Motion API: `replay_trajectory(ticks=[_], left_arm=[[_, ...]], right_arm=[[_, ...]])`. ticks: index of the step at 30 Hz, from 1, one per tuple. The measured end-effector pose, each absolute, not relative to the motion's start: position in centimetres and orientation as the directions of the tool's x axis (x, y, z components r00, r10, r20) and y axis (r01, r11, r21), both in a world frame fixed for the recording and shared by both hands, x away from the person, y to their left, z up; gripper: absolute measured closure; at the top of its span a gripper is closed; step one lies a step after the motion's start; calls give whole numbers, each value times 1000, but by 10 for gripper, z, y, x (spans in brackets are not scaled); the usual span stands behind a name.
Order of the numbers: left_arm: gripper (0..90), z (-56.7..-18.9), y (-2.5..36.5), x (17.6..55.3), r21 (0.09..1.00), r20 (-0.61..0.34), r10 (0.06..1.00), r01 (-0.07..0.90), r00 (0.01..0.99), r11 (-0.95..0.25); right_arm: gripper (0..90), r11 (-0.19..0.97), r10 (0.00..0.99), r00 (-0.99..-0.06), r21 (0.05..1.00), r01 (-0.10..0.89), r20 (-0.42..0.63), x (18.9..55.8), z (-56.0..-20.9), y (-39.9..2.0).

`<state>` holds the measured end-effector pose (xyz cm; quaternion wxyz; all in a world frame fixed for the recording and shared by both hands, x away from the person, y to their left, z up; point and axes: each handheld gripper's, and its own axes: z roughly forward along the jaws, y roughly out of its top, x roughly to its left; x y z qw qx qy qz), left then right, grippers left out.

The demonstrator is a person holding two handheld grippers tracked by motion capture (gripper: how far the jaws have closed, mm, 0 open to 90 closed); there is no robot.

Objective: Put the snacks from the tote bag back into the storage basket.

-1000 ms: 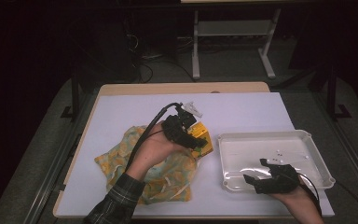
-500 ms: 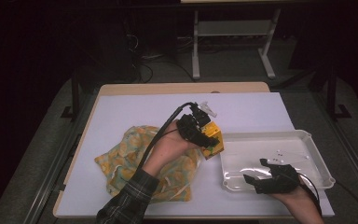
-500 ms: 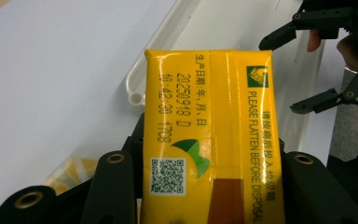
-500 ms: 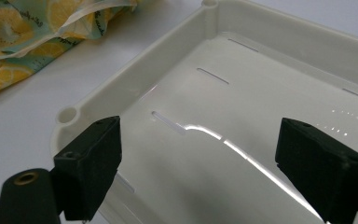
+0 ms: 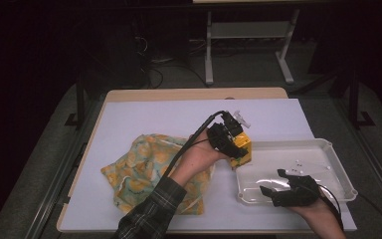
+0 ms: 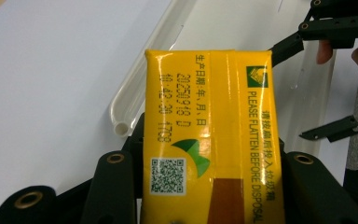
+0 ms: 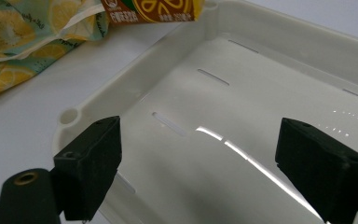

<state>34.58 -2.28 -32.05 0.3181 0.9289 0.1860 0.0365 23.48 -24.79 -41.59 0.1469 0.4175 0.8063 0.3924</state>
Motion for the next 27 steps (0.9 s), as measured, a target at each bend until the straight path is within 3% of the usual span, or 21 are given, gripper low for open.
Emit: replay_trajectory(ticks=[27], left_arm=[[543, -354, -74, 374, 579, -42, 415, 360, 909, -732]], right_arm=[[144, 334, 786, -610, 762, 555, 99, 234, -415, -251]])
